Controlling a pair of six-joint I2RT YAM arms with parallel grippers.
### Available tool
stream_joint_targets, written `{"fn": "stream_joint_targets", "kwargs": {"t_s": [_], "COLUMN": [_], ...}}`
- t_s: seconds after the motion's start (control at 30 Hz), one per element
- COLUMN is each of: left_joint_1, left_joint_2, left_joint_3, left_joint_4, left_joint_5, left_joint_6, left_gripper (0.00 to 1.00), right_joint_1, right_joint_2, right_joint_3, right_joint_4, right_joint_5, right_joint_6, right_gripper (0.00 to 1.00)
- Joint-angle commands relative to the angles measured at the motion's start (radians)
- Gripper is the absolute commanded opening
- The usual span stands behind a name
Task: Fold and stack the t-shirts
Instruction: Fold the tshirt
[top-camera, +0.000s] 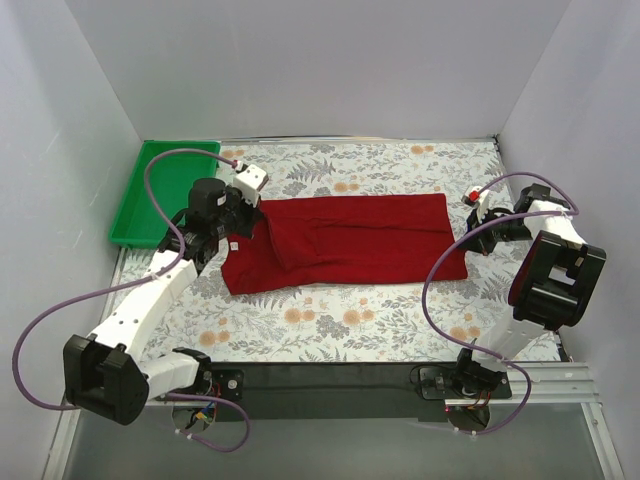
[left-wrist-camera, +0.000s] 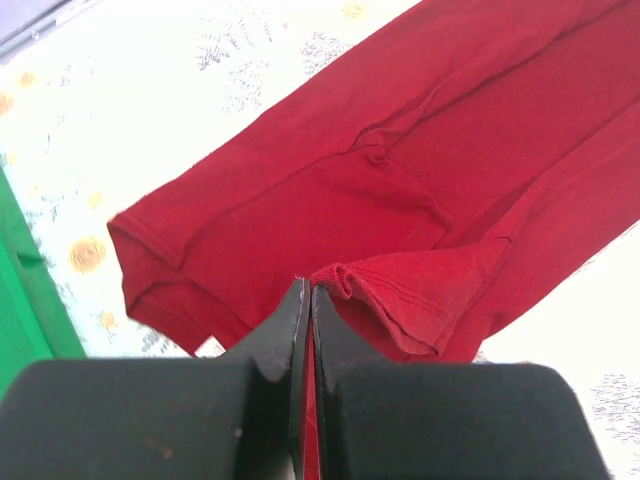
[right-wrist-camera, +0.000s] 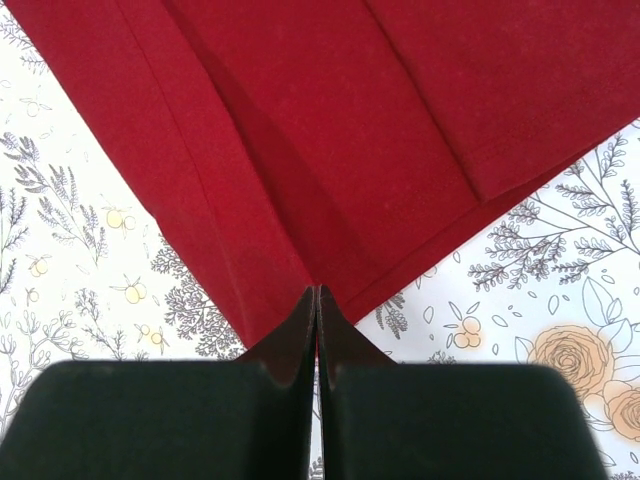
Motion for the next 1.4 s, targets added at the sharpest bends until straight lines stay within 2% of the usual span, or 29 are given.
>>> {"fn": "stream_joint_targets", "kwargs": {"t_s": [0.0, 0.23, 0.67, 1.07, 1.37], "left_joint_1": [0.006, 0.006, 0.009, 0.028, 0.049], "left_joint_2": [0.025, 0.116, 0.167, 0.107, 0.105], "left_joint_3": [0.055, 0.092, 0.096, 0.04, 0.02], "left_joint_4": [0.037, 0.061, 0.138, 0.257, 0.283], "left_joint_5": [0.048, 0.089, 0.143, 0.144, 0.138], "left_joint_6": [0.09, 0.15, 0.223, 0.223, 0.217], "left_gripper": [0.0, 0.0, 0.0, 0.0, 0.0], "right_joint_1": [-0.005, -0.005, -0.005, 0.015, 0.047], "right_joint_2": [0.014, 0.025, 0.028, 0.074, 0.133], "right_joint_3": [0.046, 0.04, 0.037, 0.078, 0.135], "right_joint_4": [0.02, 0.035, 0.072, 0.121, 0.138], "right_joint_5": [-0.038, -0.024, -0.009, 0.005, 0.022], "right_joint_6": [0.023, 0.033, 0.066, 0.136, 0.181], "right_gripper": [0.01, 0.01, 0.01, 0.01, 0.01]}}
